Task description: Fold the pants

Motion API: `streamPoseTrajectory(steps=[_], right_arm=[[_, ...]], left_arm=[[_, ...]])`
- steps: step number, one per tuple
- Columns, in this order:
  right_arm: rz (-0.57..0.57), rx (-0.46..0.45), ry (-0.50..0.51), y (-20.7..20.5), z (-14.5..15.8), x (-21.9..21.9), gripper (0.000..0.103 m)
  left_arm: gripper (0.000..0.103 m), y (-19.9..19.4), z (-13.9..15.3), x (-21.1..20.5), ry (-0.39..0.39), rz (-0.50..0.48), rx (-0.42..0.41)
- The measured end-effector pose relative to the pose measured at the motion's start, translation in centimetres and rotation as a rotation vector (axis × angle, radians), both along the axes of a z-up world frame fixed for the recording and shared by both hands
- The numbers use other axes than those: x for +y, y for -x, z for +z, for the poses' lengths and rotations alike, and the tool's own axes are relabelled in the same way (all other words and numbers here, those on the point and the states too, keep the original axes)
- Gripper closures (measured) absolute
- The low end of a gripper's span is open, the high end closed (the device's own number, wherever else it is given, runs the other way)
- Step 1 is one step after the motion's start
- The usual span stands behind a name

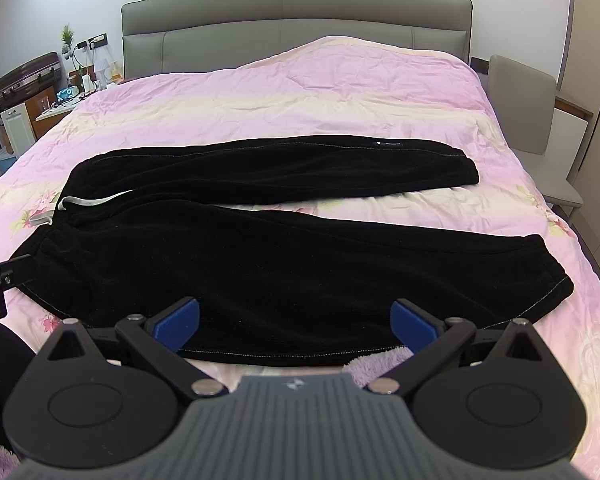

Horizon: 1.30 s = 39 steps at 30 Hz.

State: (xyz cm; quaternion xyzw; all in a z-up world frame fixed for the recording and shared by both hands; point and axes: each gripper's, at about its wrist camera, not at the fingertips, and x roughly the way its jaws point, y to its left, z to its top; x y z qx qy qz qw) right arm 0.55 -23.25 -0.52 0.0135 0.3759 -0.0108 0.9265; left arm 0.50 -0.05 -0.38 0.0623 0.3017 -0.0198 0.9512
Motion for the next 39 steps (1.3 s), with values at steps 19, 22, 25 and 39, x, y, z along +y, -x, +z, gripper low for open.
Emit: streamPoseTrajectory(steps=[19,22,25,39], right_arm=[[-0.001,-0.005,0.002,0.1,0.0,0.0,0.005],[-0.004,-0.004,0.007,-0.2,-0.1,-0.4,0.005],[-0.006,-0.033,0.021,-0.5,0.1,-1.4,0.005],[0.183,0.165,0.127,-6.9,-2.8,-10.1,0.027]], left_arm=[[0.010,0.0,-0.4,0.3,0.000,0.005,0.008],[0.009,-0.3,-0.7,0.8,0.000,0.007,0.022],[0.010,-1.1,-1.2,2.1,0.016,0.007,0.057],[0.023,-7.9,-2.9,7.8,-0.216,-0.328,0.219]])
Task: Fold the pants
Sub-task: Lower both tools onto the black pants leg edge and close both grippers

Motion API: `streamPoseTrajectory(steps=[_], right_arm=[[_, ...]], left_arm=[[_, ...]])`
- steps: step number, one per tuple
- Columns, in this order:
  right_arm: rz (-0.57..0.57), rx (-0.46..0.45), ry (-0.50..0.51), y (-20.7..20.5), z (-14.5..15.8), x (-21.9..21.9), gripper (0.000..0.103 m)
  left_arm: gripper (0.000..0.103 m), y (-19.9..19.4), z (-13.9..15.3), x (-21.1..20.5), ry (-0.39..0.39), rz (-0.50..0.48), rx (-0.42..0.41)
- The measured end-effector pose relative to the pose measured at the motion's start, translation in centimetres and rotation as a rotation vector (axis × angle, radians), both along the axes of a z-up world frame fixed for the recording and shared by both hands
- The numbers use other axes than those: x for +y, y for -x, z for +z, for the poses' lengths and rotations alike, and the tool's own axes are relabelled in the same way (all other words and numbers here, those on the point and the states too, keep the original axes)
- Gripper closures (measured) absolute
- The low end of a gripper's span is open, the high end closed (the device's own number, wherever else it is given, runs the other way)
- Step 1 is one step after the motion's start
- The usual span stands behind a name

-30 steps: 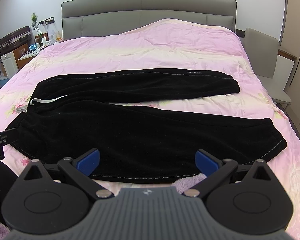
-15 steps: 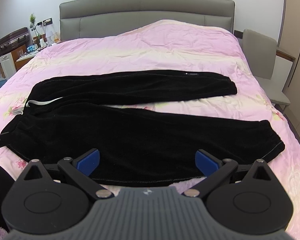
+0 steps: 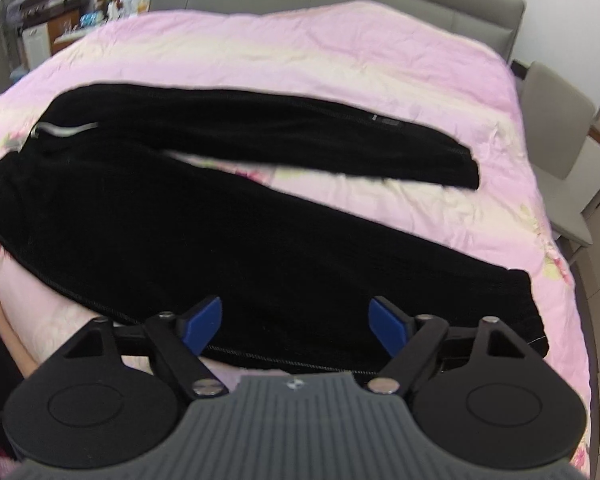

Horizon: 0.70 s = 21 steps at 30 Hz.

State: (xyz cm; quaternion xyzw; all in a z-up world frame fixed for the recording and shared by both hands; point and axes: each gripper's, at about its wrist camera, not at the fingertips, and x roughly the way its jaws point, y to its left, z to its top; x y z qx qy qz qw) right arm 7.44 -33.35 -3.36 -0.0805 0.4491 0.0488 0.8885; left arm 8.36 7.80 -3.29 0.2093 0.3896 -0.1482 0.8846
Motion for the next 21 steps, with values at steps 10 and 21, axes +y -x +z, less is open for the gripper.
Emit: streamPoseTrajectory(steps=[10,21], right_arm=[[-0.049,0.151,0.072,-4.3,-3.5,-5.5,0.033],[-0.094,0.282,0.086,-7.0,-5.6,-11.4,0.033]], left_arm=[[0.022,-4.2,-6.8,0.7,-0.279,-0.298,0.263],[0.009,-4.9,-15.4,-3.6,-0.582,-0.503,0.339]])
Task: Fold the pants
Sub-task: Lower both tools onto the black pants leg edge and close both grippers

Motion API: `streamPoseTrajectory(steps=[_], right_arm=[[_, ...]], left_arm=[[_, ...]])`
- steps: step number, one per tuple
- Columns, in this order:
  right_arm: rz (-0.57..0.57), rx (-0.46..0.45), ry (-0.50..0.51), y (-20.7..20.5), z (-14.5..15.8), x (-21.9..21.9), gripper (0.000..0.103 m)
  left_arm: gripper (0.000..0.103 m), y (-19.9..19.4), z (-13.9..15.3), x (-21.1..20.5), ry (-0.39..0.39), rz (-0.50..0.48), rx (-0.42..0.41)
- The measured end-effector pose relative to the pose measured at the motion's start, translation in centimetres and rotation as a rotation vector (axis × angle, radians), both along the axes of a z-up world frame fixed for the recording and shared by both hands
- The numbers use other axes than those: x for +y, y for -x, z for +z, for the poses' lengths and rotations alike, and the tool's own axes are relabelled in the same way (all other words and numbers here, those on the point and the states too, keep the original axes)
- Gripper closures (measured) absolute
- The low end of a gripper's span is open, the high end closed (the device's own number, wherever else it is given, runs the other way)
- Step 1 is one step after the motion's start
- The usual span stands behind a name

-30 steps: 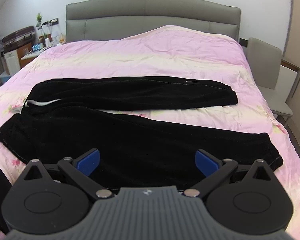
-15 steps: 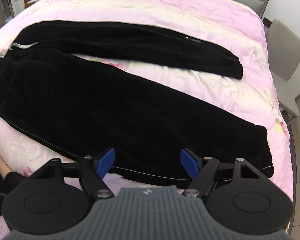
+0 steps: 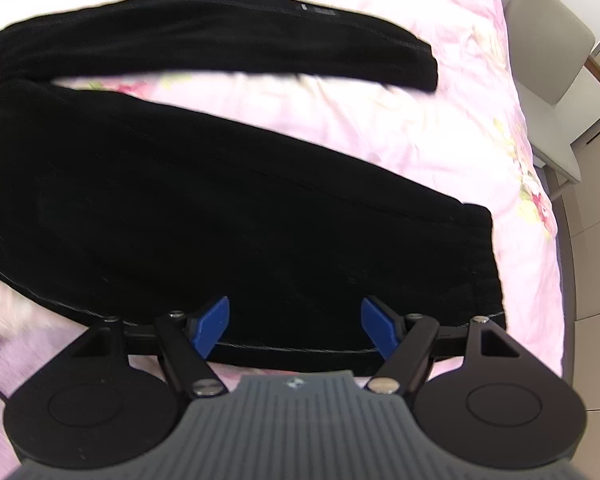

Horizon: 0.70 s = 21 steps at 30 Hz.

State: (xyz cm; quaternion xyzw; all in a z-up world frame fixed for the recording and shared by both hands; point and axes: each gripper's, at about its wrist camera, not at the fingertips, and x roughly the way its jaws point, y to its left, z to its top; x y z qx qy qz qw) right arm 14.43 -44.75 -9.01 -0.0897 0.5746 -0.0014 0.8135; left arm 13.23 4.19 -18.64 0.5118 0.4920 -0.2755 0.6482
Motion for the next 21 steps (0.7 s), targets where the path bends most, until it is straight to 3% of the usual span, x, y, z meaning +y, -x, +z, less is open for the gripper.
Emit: streamPoseTrajectory(steps=[5,7,11,15,19,21], right_arm=[[0.121,0.090,0.062,-0.9,-1.5,-2.4,0.032],[0.190,0.128,0.083,-0.7,-2.2,-3.0,0.032],[0.350,0.202,0.103,0.2,-3.6,-3.0,0.029],[0.490,0.209,0.131,1.6,-5.3,-1.7,0.027],[0.492,0.175,0.100,1.9,-6.4,-1.8,0.033],[0.480,0.147,0.106,2.2,-6.7,-2.0,0.043]], left_arm=[[0.005,-0.5,-0.8,-0.5,-0.035,0.027,-0.005],[0.011,-0.4,-0.6,-0.7,-0.029,0.050,-0.005],[0.035,0.4,0.5,-0.6,0.002,0.101,-0.040],[0.056,1.2,2.0,-0.2,0.037,0.164,-0.098],[0.064,1.3,4.0,0.3,0.109,0.271,-0.161],[0.066,1.4,4.8,0.5,0.146,0.316,-0.195]])
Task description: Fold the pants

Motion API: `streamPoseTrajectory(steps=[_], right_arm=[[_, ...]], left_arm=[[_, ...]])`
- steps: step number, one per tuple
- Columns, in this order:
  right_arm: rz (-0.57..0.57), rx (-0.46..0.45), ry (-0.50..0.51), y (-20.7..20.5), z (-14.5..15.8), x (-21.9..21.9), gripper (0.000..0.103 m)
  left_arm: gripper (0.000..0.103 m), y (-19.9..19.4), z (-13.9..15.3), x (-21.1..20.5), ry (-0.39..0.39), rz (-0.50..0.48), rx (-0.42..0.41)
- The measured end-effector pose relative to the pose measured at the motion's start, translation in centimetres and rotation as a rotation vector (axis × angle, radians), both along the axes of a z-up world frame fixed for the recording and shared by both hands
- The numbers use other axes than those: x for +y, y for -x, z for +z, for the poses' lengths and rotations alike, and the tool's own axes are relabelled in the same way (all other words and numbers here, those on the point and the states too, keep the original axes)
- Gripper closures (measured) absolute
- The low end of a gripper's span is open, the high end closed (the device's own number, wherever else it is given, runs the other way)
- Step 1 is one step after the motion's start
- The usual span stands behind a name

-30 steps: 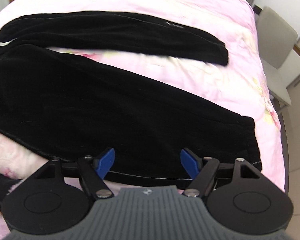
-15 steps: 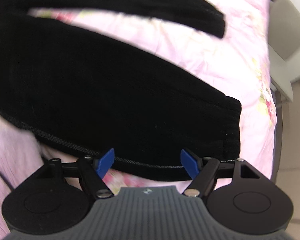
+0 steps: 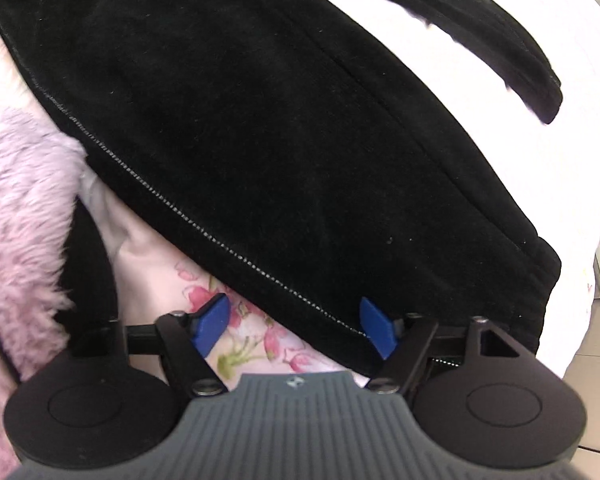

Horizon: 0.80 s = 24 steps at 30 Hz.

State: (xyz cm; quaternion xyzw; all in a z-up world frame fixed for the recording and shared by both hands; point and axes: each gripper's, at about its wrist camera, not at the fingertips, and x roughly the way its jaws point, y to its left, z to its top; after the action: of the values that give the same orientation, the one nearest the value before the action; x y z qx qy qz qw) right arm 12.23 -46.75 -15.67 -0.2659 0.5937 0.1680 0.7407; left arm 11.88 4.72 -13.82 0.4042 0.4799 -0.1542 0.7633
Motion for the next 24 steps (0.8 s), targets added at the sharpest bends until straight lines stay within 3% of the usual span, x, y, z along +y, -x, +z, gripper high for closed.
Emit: streamPoseTrajectory(steps=[2,5,9,13,17,24], right_arm=[[-0.026,-0.038,0.029,0.2,0.1,0.0,0.071],[-0.094,-0.098,0.009,0.6,1.8,-0.3,0.091],[-0.172,-0.248,-0.020,0.8,6.5,-0.9,0.095],[-0.201,-0.389,0.024,-1.8,10.9,0.5,0.097],[-0.234,-0.472,0.079,-6.2,13.5,1.3,0.098],[-0.254,-0.542,0.170,-16.8,14.8,2.4,0.099]], left_arm=[[0.066,0.0,1.4,0.2,0.045,0.052,-0.045],[0.067,-0.5,2.5,0.7,0.125,0.140,-0.114],[0.068,-1.1,4.9,0.9,0.202,0.209,-0.174],[0.069,-3.1,8.2,0.5,0.258,0.263,-0.238],[0.069,-7.0,11.0,-0.2,0.245,0.269,-0.299],[0.070,-15.5,12.8,-1.3,0.177,0.282,-0.317]])
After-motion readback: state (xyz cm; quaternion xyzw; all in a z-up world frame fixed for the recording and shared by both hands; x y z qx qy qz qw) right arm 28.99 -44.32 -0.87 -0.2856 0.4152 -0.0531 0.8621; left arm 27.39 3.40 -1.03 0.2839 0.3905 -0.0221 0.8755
